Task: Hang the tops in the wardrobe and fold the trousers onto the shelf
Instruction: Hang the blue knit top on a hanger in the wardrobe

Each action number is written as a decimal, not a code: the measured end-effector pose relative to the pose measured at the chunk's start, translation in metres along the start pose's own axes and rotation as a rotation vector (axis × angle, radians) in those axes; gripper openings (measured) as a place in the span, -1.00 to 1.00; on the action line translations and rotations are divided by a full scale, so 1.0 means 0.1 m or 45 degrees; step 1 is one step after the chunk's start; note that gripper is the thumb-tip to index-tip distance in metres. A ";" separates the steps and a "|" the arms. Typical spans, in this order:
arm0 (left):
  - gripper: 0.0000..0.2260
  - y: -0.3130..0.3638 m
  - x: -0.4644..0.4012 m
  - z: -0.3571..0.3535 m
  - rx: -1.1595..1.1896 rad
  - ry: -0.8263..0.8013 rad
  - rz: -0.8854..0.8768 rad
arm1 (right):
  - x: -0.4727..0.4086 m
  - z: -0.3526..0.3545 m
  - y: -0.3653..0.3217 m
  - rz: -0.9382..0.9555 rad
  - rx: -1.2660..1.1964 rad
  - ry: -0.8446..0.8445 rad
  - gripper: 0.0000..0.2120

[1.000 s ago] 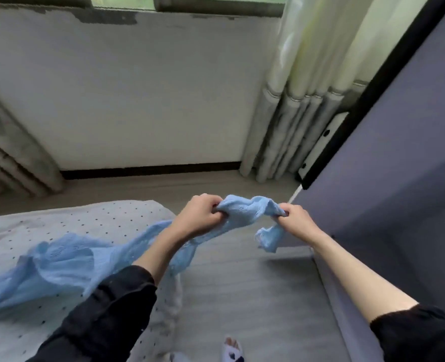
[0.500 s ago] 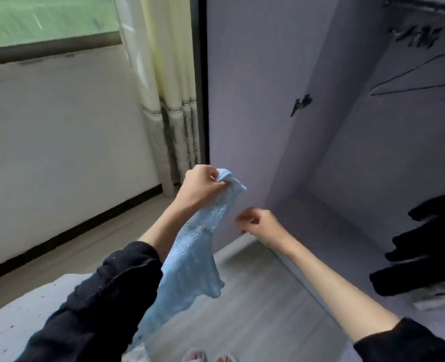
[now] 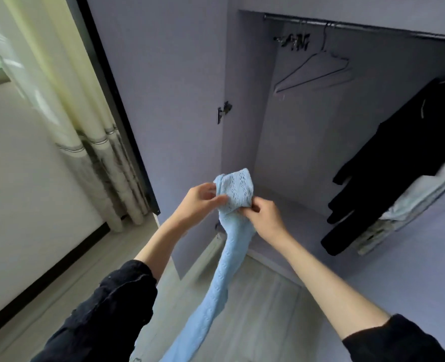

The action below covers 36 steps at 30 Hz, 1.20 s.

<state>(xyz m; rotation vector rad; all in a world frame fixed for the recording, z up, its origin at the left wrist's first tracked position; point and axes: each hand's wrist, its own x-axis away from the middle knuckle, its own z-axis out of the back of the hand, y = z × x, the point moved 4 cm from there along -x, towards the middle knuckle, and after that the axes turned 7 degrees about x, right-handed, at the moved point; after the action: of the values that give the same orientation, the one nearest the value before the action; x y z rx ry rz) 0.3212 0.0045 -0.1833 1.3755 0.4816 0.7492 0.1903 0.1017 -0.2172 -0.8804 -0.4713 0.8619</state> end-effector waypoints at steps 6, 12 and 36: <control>-0.45 -0.23 -0.09 -0.28 -0.143 -0.182 0.051 | -0.09 0.52 -0.16 0.000 -0.202 0.010 -0.80; -0.80 0.09 -0.26 -0.69 -0.173 -0.289 -0.230 | -0.18 1.03 -0.35 -0.025 -0.176 -0.148 -0.82; -0.94 0.97 -0.63 -1.24 0.682 0.018 0.340 | 0.10 1.36 0.38 -0.257 0.000 0.258 -0.67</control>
<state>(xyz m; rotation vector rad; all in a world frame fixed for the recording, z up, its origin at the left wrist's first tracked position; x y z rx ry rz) 0.1719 0.0480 -0.1147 1.9625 0.5389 0.8837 0.0877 0.1872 -0.1707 -0.8935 -0.3757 0.5815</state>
